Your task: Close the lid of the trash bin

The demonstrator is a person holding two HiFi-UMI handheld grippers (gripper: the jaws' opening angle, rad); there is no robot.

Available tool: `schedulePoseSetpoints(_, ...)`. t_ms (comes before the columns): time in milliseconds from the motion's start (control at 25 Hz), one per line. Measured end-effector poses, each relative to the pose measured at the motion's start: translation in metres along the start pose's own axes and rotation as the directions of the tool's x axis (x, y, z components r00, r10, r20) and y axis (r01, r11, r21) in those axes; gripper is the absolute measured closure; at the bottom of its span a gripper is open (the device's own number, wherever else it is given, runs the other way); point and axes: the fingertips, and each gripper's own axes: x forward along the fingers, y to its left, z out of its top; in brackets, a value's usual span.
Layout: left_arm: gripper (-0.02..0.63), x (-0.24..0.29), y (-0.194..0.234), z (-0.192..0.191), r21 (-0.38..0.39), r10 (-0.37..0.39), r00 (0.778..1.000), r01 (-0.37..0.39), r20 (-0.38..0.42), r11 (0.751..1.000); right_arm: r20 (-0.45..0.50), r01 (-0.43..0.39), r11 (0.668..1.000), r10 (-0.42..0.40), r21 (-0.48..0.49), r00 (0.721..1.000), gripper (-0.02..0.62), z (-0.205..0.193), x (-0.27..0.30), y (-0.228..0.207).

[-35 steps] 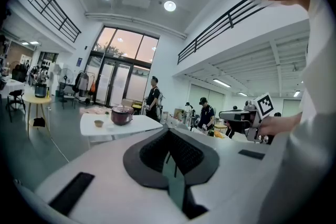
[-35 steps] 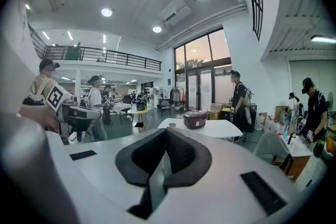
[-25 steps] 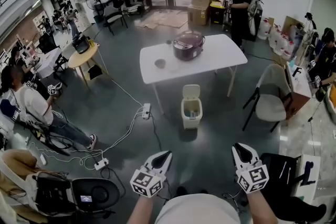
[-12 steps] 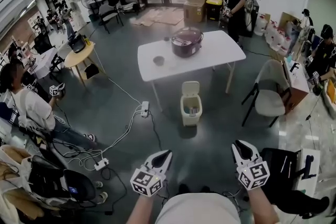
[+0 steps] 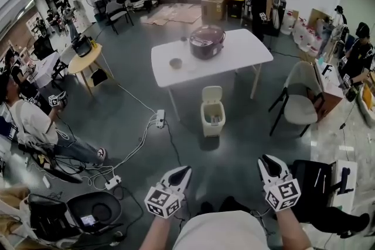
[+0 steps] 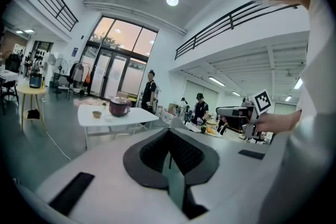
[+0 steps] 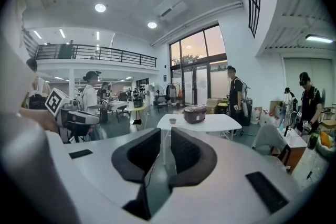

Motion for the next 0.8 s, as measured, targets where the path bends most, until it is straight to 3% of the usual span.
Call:
schedulePoseSetpoints(400,0.594,0.030,0.027,0.007,-0.036,0.028,1.000,-0.028,-0.001,0.999,-0.020,-0.027,1.000,0.027,0.011,0.999,0.509,-0.002,0.039,-0.022)
schedulePoseSetpoints(800,0.594,0.110,0.066,0.016,-0.038,0.067,0.997,-0.068,-0.041,0.997,-0.058,-0.081,0.996,0.082,0.023,0.995,0.499,-0.001,0.119,-0.079)
